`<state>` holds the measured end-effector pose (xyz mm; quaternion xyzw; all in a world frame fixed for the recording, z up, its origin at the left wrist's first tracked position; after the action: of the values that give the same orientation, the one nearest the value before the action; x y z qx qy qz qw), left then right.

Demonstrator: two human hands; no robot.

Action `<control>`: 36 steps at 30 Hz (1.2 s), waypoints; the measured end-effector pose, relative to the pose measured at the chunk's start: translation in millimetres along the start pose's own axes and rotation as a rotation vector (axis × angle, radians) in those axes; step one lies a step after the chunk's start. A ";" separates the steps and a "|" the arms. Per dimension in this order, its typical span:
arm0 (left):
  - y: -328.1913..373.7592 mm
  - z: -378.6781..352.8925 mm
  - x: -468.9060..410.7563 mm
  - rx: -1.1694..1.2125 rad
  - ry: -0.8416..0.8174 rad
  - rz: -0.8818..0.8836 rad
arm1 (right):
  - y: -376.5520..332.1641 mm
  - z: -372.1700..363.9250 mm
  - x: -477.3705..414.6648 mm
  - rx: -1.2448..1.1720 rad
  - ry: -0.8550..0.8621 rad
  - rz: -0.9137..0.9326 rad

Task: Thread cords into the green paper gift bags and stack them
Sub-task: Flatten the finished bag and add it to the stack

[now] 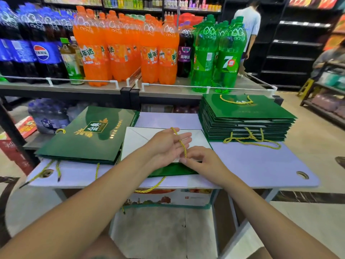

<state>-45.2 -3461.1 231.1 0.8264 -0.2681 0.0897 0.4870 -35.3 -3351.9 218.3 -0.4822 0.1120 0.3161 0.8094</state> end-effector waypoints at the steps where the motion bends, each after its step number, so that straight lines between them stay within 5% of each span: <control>1: 1.8 1.1 -1.2 -0.039 0.005 -0.009 | 2.9 3.9 1.1 -0.061 0.044 -0.030; 8: 29.9 10.2 30.8 -1.369 0.289 -0.459 | 9.7 29.0 6.5 -0.272 0.268 -0.117; 12: -8.7 7.5 37.3 -1.810 0.152 -0.568 | 7.4 34.7 8.9 -0.184 0.250 -0.135; 36: -29.0 23.0 32.1 -1.793 0.187 -0.685 | 21.6 35.2 24.4 -0.062 0.108 -0.150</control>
<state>-5.5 -3481.0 210.5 0.1700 0.0589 -0.2299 0.9564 -34.2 -3304.8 209.1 -0.5304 0.1092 0.2315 0.8082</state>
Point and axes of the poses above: each hand's wrist, its own x-axis away from the middle knuckle, its own z-axis out of the back of the hand, y = z × x, the point moved 10 cm from there along -x, towards the middle knuckle, and after that the axes turned 11 degrees about z, right-handed, at the moved point
